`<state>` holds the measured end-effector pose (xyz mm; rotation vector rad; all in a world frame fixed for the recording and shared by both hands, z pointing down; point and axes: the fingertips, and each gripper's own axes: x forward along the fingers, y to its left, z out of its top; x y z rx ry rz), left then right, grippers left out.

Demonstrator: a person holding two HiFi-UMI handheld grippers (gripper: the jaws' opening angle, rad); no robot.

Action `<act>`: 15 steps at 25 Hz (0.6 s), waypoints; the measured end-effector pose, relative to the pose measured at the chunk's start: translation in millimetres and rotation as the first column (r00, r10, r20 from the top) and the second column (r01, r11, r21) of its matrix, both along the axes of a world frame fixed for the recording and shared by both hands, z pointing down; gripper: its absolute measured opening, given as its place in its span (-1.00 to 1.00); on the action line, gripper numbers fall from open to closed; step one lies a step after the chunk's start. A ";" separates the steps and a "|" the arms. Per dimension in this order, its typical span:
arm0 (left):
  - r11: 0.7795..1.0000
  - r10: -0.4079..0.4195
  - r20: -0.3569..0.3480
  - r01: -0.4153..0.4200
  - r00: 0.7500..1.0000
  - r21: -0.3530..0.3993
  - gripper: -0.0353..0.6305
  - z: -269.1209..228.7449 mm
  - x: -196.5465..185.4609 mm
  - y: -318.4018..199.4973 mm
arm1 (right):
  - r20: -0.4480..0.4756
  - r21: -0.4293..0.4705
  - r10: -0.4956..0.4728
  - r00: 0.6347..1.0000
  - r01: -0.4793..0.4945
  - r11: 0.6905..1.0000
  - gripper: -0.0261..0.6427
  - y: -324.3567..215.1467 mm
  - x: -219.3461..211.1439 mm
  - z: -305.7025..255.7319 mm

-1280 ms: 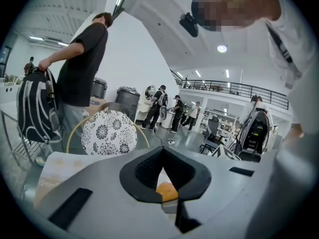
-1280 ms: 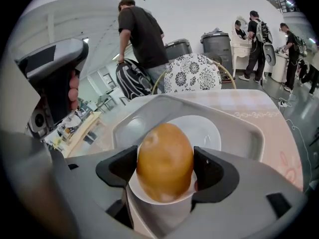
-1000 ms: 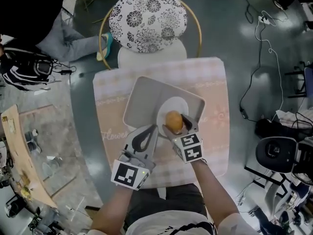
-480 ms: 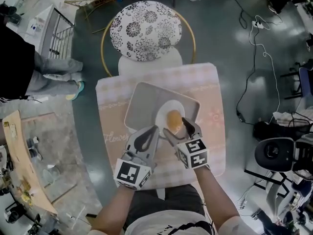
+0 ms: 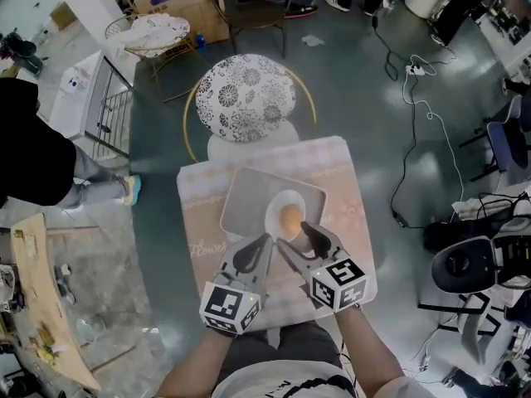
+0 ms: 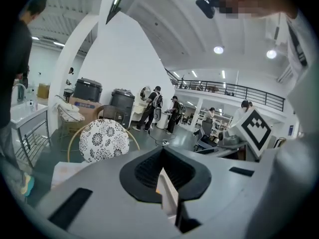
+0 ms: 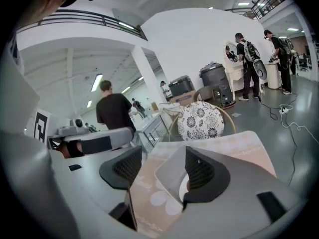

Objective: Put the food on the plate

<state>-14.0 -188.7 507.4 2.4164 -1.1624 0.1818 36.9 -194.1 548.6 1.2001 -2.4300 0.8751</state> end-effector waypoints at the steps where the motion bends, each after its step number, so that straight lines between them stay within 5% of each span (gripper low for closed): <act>1: 1.000 0.006 0.003 -0.006 1.000 0.005 -0.88 -8.0 -0.1 2.8 | 0.010 0.018 0.011 1.000 -0.011 1.000 -0.14 2.9 -0.1 -13.0; 3: 1.000 0.016 0.005 -0.016 1.000 0.016 -0.88 -24.5 -0.8 9.9 | 0.034 0.049 0.041 0.999 -0.042 0.998 -0.50 10.2 0.8 -35.9; 6: 0.999 0.028 0.005 -0.028 1.000 0.025 -0.88 -47.3 -2.3 25.9 | 0.070 0.072 0.081 0.994 -0.086 0.994 -0.66 26.0 2.1 -61.3; 15: 0.995 0.077 -0.018 -0.076 0.997 0.069 -0.88 -102.1 -1.9 67.0 | 0.131 0.191 0.129 0.983 -0.153 0.969 -0.83 56.9 -2.1 -135.0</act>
